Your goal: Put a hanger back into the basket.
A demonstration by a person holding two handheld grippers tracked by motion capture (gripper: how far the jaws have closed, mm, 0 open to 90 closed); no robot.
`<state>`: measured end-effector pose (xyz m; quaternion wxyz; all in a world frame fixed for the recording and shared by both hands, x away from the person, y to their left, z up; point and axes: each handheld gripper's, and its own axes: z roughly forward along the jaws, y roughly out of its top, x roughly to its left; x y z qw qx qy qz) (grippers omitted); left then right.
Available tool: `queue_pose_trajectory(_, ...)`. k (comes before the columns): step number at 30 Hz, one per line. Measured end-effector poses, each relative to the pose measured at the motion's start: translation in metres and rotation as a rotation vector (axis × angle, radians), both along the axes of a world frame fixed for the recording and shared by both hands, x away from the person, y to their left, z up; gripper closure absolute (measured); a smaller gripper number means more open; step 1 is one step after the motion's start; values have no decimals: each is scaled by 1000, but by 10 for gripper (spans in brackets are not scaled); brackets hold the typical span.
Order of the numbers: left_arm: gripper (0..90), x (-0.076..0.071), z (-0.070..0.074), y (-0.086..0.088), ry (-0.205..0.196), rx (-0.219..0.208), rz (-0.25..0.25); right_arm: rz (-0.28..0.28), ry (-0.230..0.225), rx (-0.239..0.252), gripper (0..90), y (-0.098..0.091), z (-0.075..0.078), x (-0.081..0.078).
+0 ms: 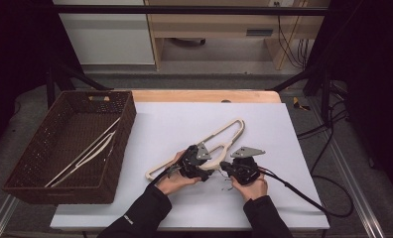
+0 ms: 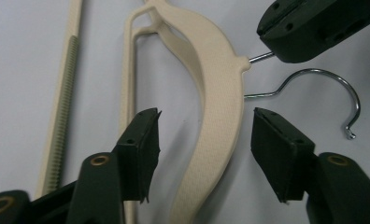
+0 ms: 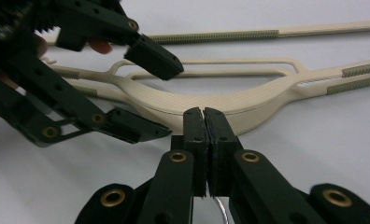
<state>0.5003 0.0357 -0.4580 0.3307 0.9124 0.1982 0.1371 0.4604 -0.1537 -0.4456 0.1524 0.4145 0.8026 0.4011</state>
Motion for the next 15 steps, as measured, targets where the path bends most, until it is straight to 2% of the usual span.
queue_pose_trajectory(3, 505, 1, -3, -4, -13, 21, -10, 0, -2, 4, 889, 0, 0, 0)
queue_pose_trajectory(9, 660, 1, -2, -4, -2, 39, -23, 4, -6, 7, 889, -1, 2, -1)
queue_pose_trajectory(15, 694, -4, 1, -7, -39, 70, -45, 7, 3, 22, 884, -1, 3, -2)
